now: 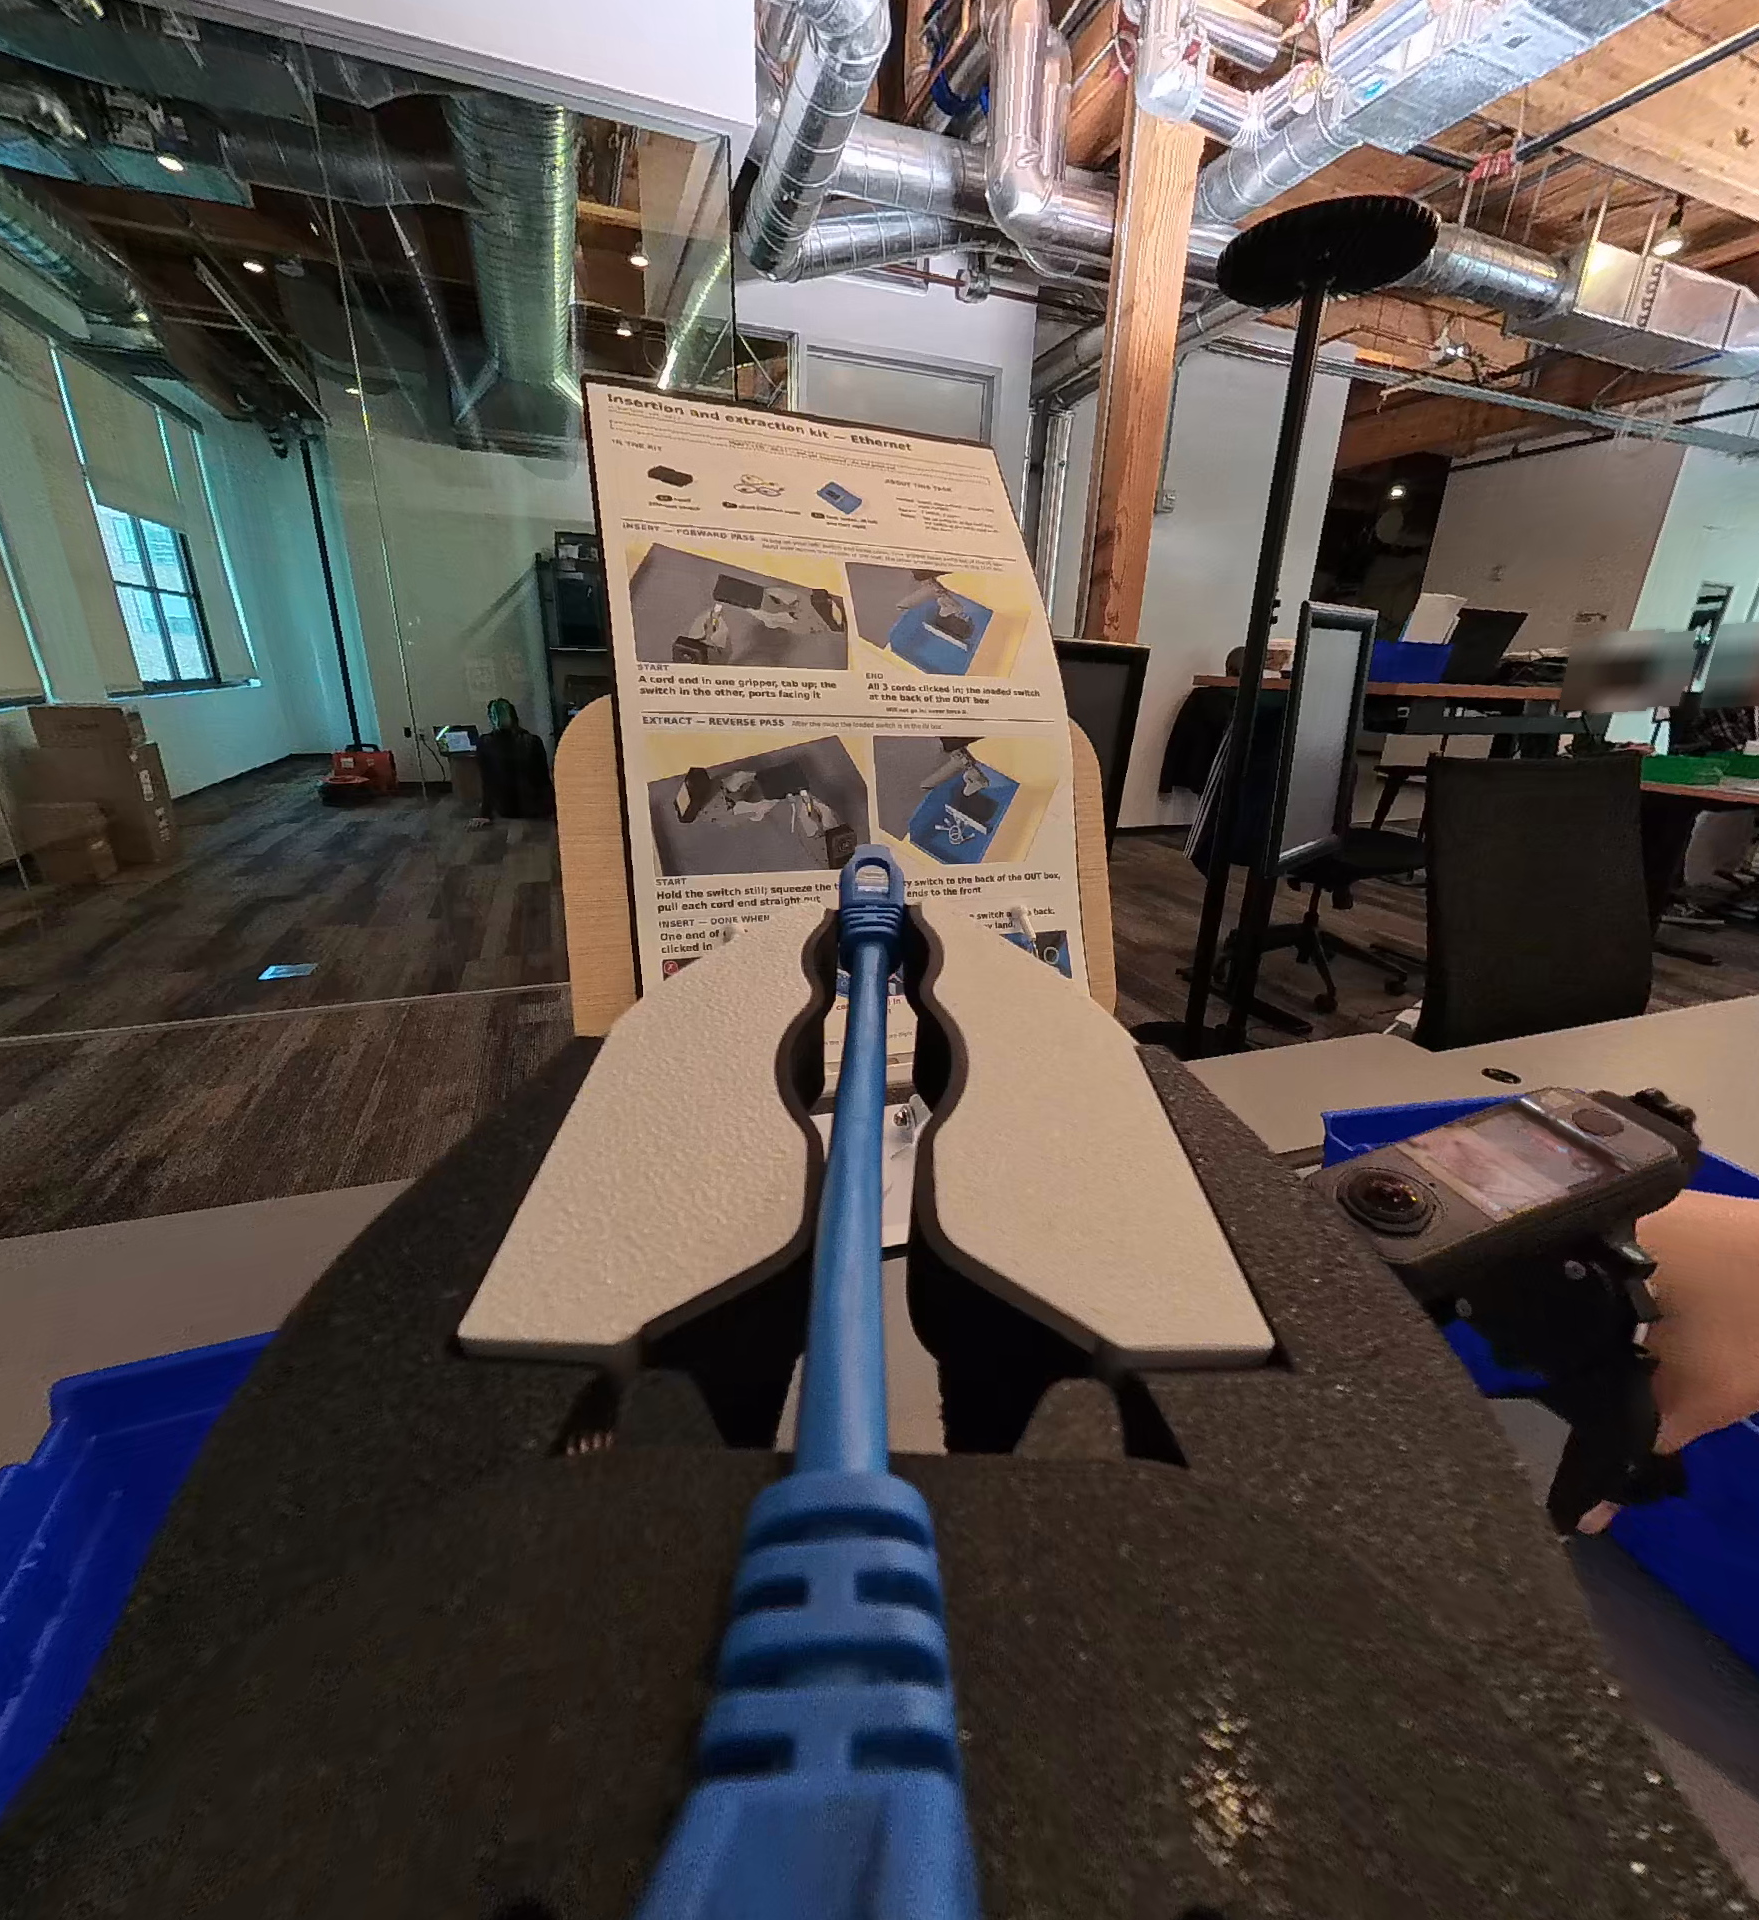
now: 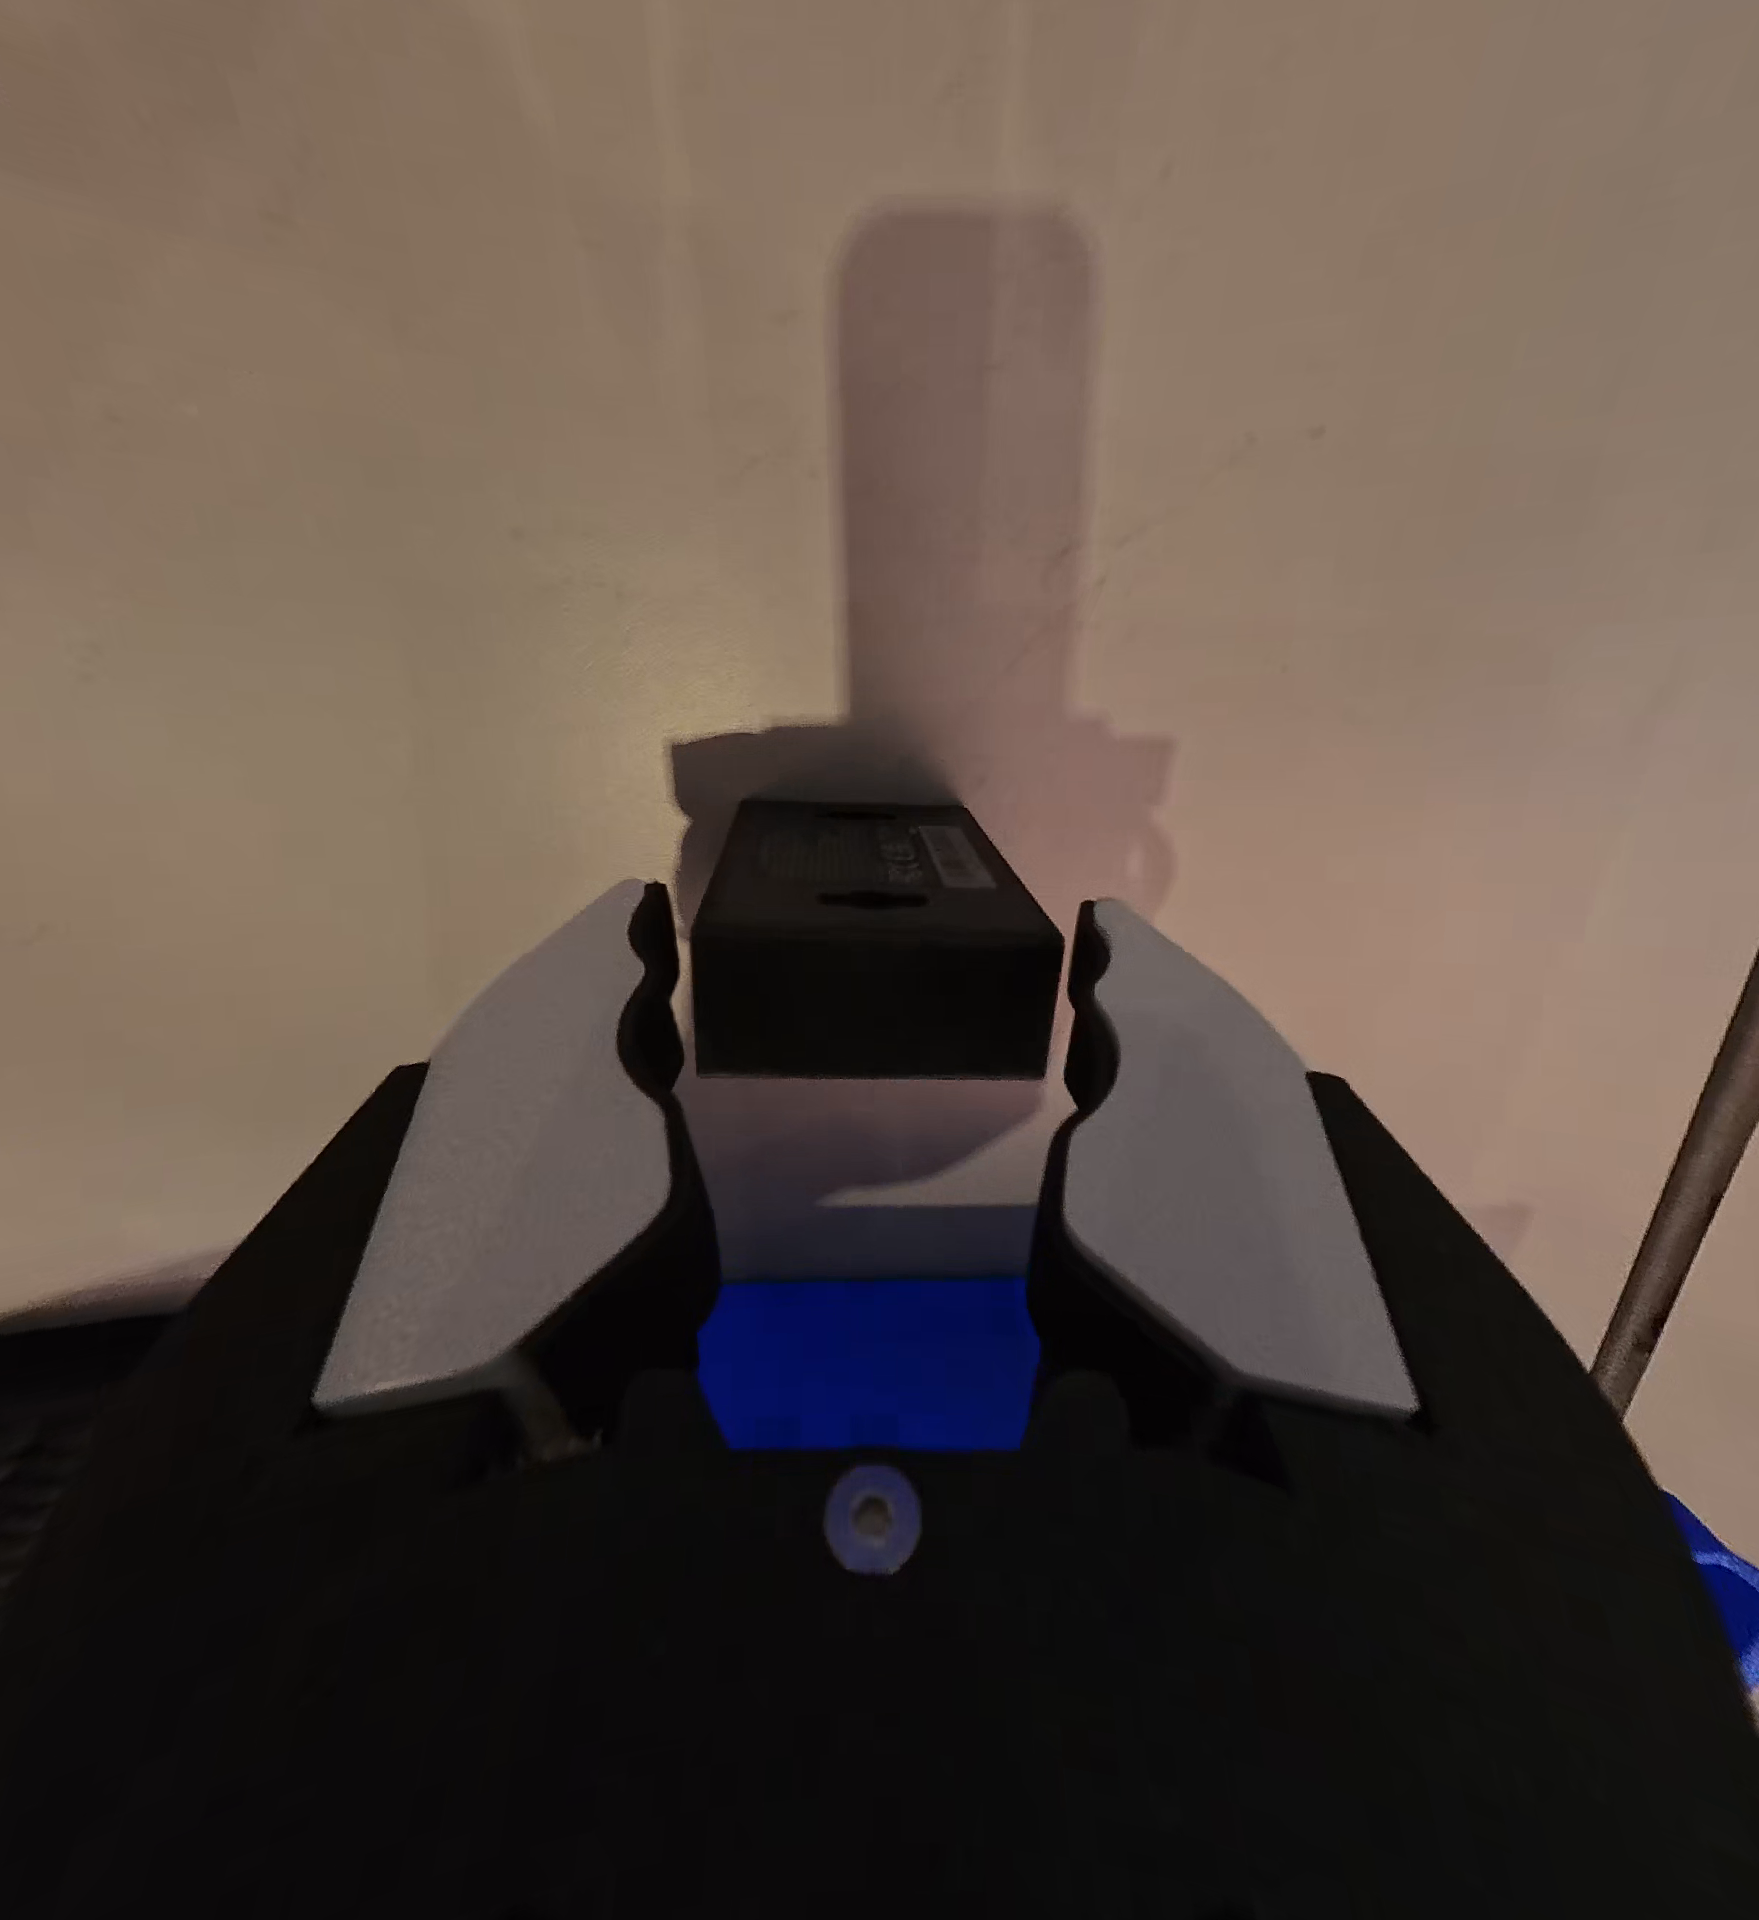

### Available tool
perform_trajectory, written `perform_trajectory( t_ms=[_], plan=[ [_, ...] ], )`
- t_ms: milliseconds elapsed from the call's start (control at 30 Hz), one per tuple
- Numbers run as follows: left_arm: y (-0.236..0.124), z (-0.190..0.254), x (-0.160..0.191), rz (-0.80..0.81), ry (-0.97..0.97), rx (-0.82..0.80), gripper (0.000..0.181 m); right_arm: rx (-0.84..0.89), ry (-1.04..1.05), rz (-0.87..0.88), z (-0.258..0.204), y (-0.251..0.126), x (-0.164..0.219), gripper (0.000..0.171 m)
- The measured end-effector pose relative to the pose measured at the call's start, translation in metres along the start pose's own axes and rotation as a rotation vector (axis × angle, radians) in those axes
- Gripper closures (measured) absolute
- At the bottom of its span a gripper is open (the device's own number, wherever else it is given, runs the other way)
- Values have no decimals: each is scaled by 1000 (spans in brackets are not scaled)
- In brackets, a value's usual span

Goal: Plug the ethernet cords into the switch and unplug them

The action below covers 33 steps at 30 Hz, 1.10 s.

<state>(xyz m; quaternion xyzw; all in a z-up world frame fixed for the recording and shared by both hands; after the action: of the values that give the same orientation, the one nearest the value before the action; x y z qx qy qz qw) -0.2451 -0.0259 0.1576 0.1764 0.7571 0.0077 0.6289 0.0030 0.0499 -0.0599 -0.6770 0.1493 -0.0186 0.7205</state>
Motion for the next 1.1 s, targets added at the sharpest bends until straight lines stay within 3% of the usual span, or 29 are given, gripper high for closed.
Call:
perform_trajectory(
  t_ms=[600, 1100],
  plan=[
    [1, 5, -1, 2, 12, 8, 170, -8, 18, -39, 1, 3, 3, 107],
    [2, 7, -2, 3, 22, 9, 170, 3, 30, -71, 2, 8, 3, 101]
  ],
)
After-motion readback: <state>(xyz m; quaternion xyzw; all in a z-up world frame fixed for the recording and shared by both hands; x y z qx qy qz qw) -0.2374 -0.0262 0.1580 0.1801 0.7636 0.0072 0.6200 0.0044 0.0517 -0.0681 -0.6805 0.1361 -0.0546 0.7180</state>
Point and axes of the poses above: each gripper's, where its closed fingertips meet, y out along the fingers, x out of its underside, z = x × y across the jaws, the point moved 5 cm from there along -y, back along the fingers, and after that the axes turned 14 degrees about y, right-handed, at the moved point
